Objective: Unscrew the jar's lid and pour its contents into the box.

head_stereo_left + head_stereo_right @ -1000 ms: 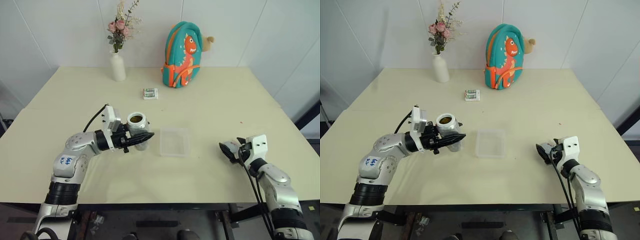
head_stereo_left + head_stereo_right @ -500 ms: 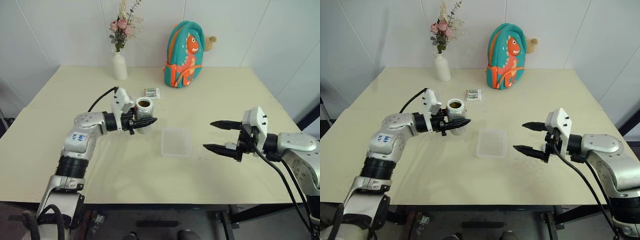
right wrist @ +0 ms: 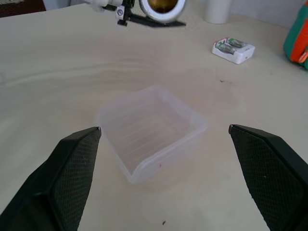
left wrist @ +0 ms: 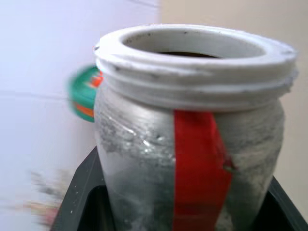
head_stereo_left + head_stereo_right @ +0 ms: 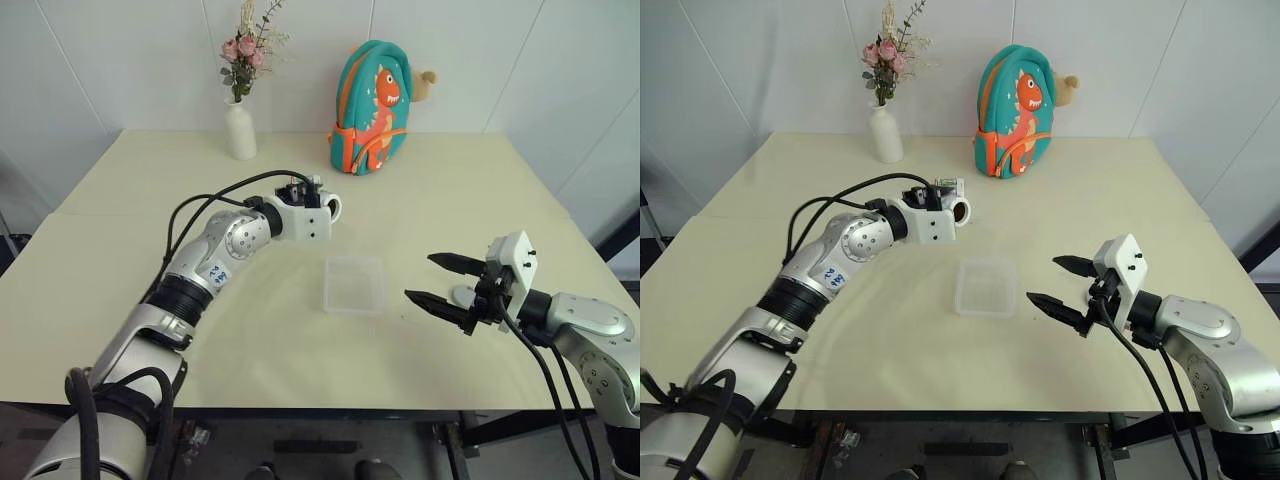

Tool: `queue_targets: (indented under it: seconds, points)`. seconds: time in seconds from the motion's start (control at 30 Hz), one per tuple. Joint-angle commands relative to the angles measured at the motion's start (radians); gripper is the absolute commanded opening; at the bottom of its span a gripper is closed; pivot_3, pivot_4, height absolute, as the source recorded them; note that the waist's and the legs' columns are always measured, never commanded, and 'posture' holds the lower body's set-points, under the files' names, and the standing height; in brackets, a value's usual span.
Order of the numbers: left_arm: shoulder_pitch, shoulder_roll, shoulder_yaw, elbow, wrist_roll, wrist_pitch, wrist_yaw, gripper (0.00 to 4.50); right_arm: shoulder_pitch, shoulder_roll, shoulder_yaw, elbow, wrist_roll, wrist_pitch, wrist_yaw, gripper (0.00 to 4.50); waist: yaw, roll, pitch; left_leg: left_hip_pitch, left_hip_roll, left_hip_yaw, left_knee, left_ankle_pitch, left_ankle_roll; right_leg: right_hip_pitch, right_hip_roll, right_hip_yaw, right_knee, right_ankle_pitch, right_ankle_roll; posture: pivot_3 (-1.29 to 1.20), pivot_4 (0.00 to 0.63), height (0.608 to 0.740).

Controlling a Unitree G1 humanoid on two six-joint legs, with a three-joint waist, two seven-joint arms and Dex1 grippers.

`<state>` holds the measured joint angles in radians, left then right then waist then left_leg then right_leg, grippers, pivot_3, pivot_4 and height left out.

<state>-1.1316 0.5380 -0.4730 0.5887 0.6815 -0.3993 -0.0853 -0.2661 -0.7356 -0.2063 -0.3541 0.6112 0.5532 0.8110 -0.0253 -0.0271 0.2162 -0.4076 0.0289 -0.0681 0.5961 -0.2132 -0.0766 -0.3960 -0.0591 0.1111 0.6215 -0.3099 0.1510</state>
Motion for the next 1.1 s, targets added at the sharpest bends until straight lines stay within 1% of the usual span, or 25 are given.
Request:
queue_targets:
  seconds: [0.03, 0.1, 0.17, 0.2, 0.33, 0.43, 0.57, 0.63, 0.73, 0.93, 0.97, 1.0, 1.03, 1.1]
  points:
    - [-0.021, 0.072, -0.144, -0.094, 0.399, -0.027, 0.430, 1.99, 0.013, 0.023, -0.036, -0.048, 0.020, -0.007, -0.036, 4.48, 0.000, 0.000, 0.000, 0.000, 0.000, 0.000, 0.000, 0.000, 0.000, 0.000, 0.000, 0.000, 0.000, 0.000, 0.000, 0.00, 0.150, 0.740]
    - [-0.015, 0.083, -0.207, -0.101, 0.551, 0.019, 0.624, 1.99, 0.014, 0.054, -0.025, -0.057, 0.027, -0.006, -0.066, 4.48, 0.000, 0.000, 0.000, 0.000, 0.000, 0.000, 0.000, 0.000, 0.000, 0.000, 0.000, 0.000, 0.000, 0.000, 0.001, 0.00, 0.150, 0.740]
    - [-0.017, 0.073, -0.245, -0.082, 0.648, 0.079, 0.762, 1.99, 0.013, 0.072, -0.016, -0.065, 0.028, -0.004, -0.083, 4.48, 0.001, 0.000, 0.000, 0.000, 0.000, 0.000, 0.000, 0.000, 0.000, 0.000, 0.000, 0.000, 0.001, 0.000, 0.001, 0.00, 0.150, 0.740]
    - [-0.027, 0.066, -0.275, -0.067, 0.698, 0.093, 0.804, 1.99, 0.013, 0.082, -0.013, -0.067, 0.030, -0.003, -0.089, 4.48, 0.001, 0.000, 0.000, 0.000, 0.000, 0.000, 0.000, 0.000, 0.000, 0.000, 0.000, 0.000, 0.001, 0.000, 0.001, 0.00, 0.150, 0.740]
    - [-0.066, 0.022, -0.347, 0.015, 0.806, 0.151, 0.849, 1.99, 0.007, 0.117, -0.008, -0.065, 0.041, 0.002, -0.114, 4.48, 0.002, 0.000, 0.000, 0.000, -0.001, 0.000, 0.001, 0.000, 0.000, 0.000, 0.000, 0.000, 0.002, 0.000, 0.001, 0.00, 0.150, 0.740]
    - [-0.051, 0.015, -0.360, -0.007, 0.900, 0.291, 0.961, 1.99, -0.006, 0.150, 0.004, -0.054, 0.036, -0.006, -0.132, 4.48, -0.003, 0.000, 0.000, 0.000, -0.001, 0.000, 0.001, 0.000, 0.000, -0.001, 0.000, 0.000, 0.003, 0.000, 0.001, 0.00, 0.150, 0.740]
    - [-0.069, 0.001, -0.368, 0.083, 0.854, 0.231, 0.854, 1.99, -0.016, 0.175, 0.015, -0.050, 0.033, -0.010, -0.133, 4.48, -0.003, 0.000, 0.000, 0.000, -0.001, 0.000, 0.001, 0.000, 0.000, -0.001, 0.000, 0.000, 0.005, -0.001, 0.002, 0.00, 0.150, 0.740]
    - [-0.061, 0.011, -0.369, 0.048, 0.864, 0.236, 0.894, 1.99, -0.018, 0.179, 0.019, -0.047, 0.032, -0.011, -0.128, 4.48, -0.002, 0.000, 0.000, 0.001, -0.001, 0.000, 0.001, 0.000, 0.000, -0.001, 0.000, 0.000, 0.005, -0.001, 0.002, 0.00, 0.150, 0.740]
    - [-0.047, 0.022, -0.353, 0.017, 0.834, 0.214, 0.867, 1.99, -0.024, 0.178, 0.018, -0.033, 0.034, -0.014, -0.122, 4.48, 0.000, 0.000, 0.000, 0.000, -0.001, 0.000, 0.001, 0.000, 0.000, -0.001, 0.000, 0.000, 0.005, -0.001, 0.002, 0.00, 0.150, 0.740]
    - [-0.051, 0.056, -0.288, 0.005, 0.704, 0.116, 0.777, 1.99, -0.034, 0.179, 0.024, -0.017, 0.028, -0.024, -0.118, 4.48, -0.002, 0.000, 0.000, 0.001, -0.001, 0.000, 0.001, 0.000, 0.000, -0.001, 0.000, 0.000, 0.006, -0.001, 0.002, 0.00, 0.150, 0.740]
    - [-0.055, 0.055, -0.247, 0.022, 0.630, 0.086, 0.727, 1.99, -0.033, 0.177, 0.027, -0.015, 0.025, -0.027, -0.116, 4.48, -0.002, 0.000, 0.000, 0.001, -0.001, 0.000, 0.001, 0.000, 0.000, -0.001, 0.000, 0.000, 0.006, -0.001, 0.002, 0.00, 0.150, 0.740]
    - [-0.056, 0.063, -0.199, 0.037, 0.527, 0.026, 0.658, 1.99, -0.032, 0.176, 0.029, -0.014, 0.023, -0.028, -0.113, 4.48, -0.002, 0.000, 0.000, 0.001, -0.001, 0.000, 0.001, 0.000, 0.000, -0.001, 0.000, 0.000, 0.006, -0.001, 0.002, 0.00, 0.150, 0.740]
    - [-0.046, 0.064, -0.126, 0.049, 0.375, -0.028, 0.554, 1.99, -0.029, 0.174, 0.028, -0.013, 0.021, -0.030, -0.110, 4.48, -0.002, 0.000, 0.000, 0.001, -0.001, 0.000, 0.001, 0.000, 0.000, -0.001, 0.000, 0.000, 0.006, -0.001, 0.002, 0.00, 0.150, 0.740]
    - [-0.022, 0.065, -0.030, 0.053, 0.170, -0.087, 0.396, 1.99, -0.026, 0.172, 0.026, -0.012, 0.021, -0.032, -0.107, 4.48, -0.002, 0.000, 0.000, 0.001, 0.000, 0.000, 0.001, 0.000, -0.001, -0.001, 0.000, 0.000, 0.006, -0.001, 0.002, 0.00, 0.150, 0.740]
